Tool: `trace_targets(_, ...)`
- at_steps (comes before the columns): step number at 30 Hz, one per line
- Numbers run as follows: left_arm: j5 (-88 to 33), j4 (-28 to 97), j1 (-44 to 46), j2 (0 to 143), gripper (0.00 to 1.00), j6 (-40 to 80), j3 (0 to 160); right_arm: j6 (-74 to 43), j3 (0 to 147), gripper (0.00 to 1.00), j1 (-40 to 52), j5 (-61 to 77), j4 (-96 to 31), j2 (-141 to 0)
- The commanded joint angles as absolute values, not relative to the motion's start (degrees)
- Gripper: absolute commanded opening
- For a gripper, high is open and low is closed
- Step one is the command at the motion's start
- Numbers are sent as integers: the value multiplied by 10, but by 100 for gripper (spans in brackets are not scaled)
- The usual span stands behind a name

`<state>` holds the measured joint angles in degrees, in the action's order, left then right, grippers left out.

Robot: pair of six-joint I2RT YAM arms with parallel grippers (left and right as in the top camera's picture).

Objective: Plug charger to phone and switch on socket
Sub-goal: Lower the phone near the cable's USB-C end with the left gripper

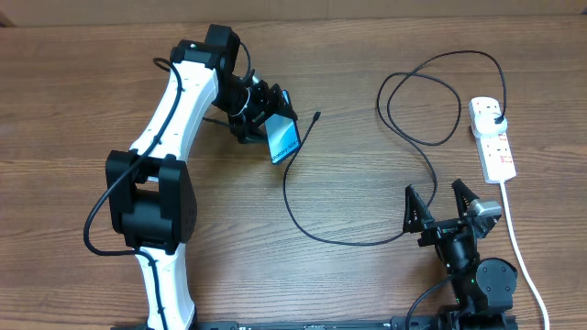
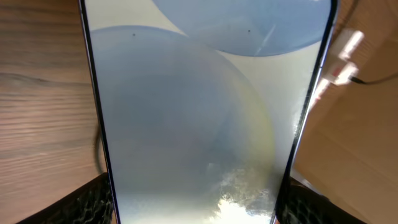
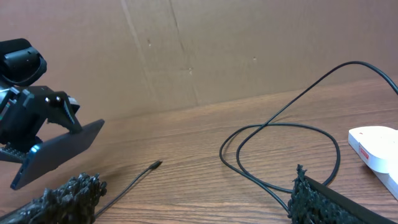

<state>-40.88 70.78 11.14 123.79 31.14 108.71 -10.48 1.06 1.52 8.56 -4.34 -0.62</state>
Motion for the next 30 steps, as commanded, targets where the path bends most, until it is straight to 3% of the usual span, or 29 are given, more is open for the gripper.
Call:
trace_targets(1, -474, 708, 108, 1236, 79, 308, 1105, -104, 4, 100, 13, 80, -41, -2)
trace_targets(11, -475, 713, 108, 1236, 80, 282, 1105, -104, 4, 100, 13, 80, -41, -2)
trace_targets(17, -475, 722, 108, 1236, 98, 243, 1105, -104, 4, 100, 13, 80, -41, -2)
trace_targets(30, -444, 739, 109, 1236, 98, 244, 1105, -104, 4, 100, 13, 80, -41, -2)
